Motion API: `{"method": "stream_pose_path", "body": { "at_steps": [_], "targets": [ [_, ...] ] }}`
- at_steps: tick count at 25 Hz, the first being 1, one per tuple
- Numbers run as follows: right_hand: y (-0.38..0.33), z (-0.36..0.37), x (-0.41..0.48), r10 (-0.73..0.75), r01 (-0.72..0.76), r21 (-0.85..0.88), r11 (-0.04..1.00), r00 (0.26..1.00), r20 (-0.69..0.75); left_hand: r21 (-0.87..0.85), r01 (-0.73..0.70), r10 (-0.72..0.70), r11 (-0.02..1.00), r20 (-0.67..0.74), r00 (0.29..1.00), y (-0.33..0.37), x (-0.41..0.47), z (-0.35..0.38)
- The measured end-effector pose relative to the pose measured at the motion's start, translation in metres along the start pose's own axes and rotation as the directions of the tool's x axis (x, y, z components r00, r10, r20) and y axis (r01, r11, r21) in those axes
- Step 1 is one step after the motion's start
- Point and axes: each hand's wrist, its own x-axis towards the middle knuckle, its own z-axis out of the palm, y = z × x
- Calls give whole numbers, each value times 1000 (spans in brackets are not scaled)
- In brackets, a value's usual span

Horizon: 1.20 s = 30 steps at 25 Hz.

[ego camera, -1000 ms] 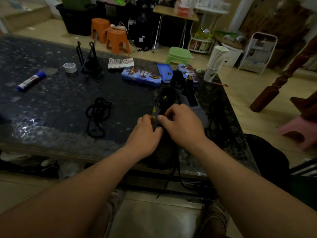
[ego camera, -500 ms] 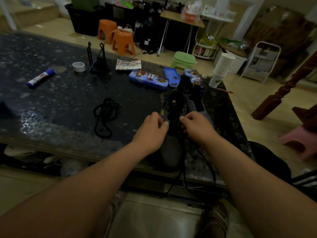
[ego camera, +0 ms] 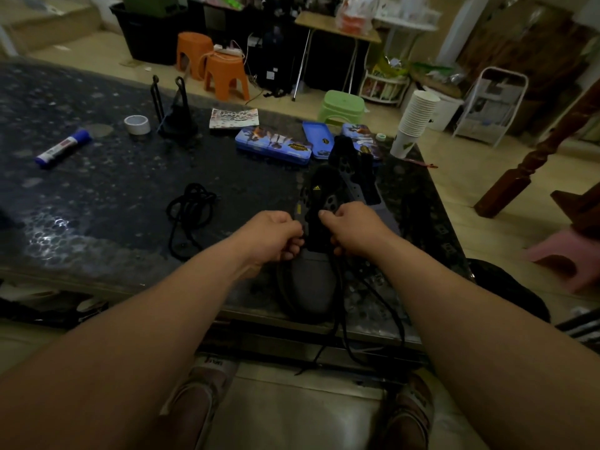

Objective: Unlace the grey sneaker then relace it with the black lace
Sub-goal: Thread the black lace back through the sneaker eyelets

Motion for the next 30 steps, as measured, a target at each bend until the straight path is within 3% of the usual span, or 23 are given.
{"method": "stream_pose_path", "body": {
  "at_steps": [4, 6, 8, 12, 18, 20, 24, 26, 30],
  "targets": [
    [0, 8, 2, -37, 32, -97, 995, 998, -48, -71, -20, 6, 997, -183, 983, -8, 0, 13],
    [2, 7, -2, -9, 8, -59, 998, 1000, -29, -112, 57, -71, 992, -133, 989, -1, 1, 10],
    [1, 3, -5, 17, -17, -33, 999, 1000, 11, -3, 102, -102, 995, -26, 994, 7, 1, 3],
    [-8, -7, -3, 140, -141, 29, 990, 988, 58, 149, 28, -38, 988, 60, 997, 8, 4, -3],
    [-7, -4, 5, 182, -189, 63, 980, 978, 107, -239, 68, -57, 969, 51, 997, 1, -8, -11],
    [-6, -5, 4, 193, -206, 98, 974, 973, 127, -292, 85, -67, 952, 71, 995, -2, -11, -10],
    [-5, -9, 2, 187, -207, 124, 970, 970, 155, 58, 27, -30, 998, 53, 998, 5, -4, -2],
    [-4, -8, 3, 172, -191, 117, 975, 973, 156, 129, -19, 10, 991, 72, 997, 8, 0, 1],
    [-2, -6, 4, 165, -177, 71, 982, 975, 148, -259, 48, -48, 965, 3, 999, 5, 0, -6]
  ]
}}
